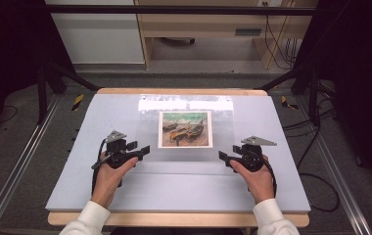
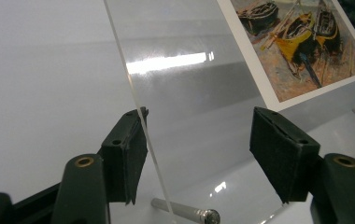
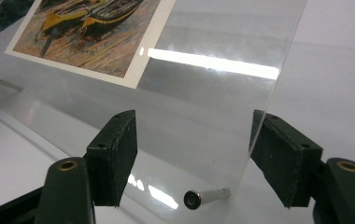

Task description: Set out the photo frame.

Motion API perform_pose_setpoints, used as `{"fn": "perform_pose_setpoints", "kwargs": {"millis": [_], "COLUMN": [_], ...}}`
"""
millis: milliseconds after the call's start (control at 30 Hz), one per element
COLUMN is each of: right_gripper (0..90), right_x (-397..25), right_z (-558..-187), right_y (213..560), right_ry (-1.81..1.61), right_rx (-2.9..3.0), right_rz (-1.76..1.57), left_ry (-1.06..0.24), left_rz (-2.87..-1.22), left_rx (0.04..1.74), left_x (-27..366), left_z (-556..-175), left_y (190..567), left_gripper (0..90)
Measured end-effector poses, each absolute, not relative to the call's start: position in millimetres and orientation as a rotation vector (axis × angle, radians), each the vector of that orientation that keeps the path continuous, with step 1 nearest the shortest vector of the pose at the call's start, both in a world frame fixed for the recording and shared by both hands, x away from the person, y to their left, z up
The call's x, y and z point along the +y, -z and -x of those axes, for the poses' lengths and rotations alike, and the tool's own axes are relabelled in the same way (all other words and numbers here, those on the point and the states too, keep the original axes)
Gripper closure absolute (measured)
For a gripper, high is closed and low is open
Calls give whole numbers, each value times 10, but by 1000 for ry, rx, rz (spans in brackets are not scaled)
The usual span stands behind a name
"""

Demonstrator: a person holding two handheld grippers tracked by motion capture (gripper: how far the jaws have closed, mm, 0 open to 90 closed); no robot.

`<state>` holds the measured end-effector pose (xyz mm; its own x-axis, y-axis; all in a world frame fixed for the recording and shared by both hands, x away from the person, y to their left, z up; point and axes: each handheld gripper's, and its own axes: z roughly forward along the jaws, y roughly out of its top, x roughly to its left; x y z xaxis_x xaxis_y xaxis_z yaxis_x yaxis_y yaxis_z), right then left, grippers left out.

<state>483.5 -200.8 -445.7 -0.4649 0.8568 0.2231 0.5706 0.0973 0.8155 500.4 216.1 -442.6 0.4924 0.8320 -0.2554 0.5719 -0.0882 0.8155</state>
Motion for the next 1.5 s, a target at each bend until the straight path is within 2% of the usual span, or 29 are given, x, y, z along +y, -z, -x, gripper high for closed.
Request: {"fn": "perform_pose_setpoints", "kwargs": {"millis": [933,1500], "right_gripper": [467,534], "right_x": [-2034,-2043], "right_z": [-4588,-4476], "right_y": [4457,4476], "right_ry": [-1250,-1231], "right_rx": [2069,2061], "right_rz": [-1356,-1347], "left_ry": [-364,-390], "left_rz": [-1760,-1751], "left_rx": [1179,1167], "left_x": [2229,2247], "left_z": [-4773,-4650], "left_y": [4424,4453], "left_gripper": [506,555]}}
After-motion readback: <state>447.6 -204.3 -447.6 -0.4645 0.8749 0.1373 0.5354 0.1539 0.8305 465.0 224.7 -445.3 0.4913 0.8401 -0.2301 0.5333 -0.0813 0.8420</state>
